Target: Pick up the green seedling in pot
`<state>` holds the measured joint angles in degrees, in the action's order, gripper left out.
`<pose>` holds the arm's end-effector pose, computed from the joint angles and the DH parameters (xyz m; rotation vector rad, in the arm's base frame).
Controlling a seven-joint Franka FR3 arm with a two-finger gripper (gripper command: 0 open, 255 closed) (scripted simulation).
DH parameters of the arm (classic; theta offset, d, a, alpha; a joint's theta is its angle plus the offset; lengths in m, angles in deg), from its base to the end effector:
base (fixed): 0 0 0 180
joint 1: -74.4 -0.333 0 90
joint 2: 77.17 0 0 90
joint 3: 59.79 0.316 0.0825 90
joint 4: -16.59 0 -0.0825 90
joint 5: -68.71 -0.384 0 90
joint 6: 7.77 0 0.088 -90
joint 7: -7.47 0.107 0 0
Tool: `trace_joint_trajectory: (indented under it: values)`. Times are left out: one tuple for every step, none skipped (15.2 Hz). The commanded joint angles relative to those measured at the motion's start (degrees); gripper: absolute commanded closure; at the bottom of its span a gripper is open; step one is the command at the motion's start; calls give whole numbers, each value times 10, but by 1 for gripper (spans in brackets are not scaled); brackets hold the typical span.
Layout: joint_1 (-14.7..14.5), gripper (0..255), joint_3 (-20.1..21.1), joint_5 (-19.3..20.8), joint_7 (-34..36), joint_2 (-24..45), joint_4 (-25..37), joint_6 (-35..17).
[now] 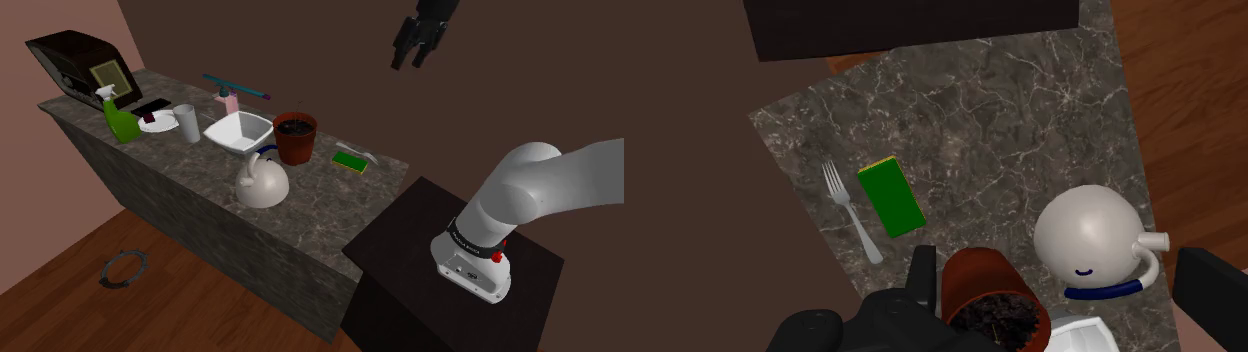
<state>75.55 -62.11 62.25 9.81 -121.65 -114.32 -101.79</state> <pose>0.3168 -0.0126 0.6288 -2.9913 0.1379 -0.1990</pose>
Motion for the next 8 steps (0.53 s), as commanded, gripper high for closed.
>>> trace_joint_trajectory:
  values:
    - [0, 0, 0, 0, 0, 0, 0, 0]
    - [-1, 0, 1, -1, -1, 19, 2, -15]
    - [-2, 0, 2, -2, -1, 38, 6, -30]
    - [-3, 0, 3, -3, -2, 58, 10, -44]
    - [-4, 0, 3, -3, -3, 77, 14, -58]
    - [-4, 0, 4, -4, -3, 98, 20, -71]
    - [-5, 0, 5, -5, -4, 118, 26, -84]
    - [-6, 0, 6, -6, -5, 139, 33, -97]
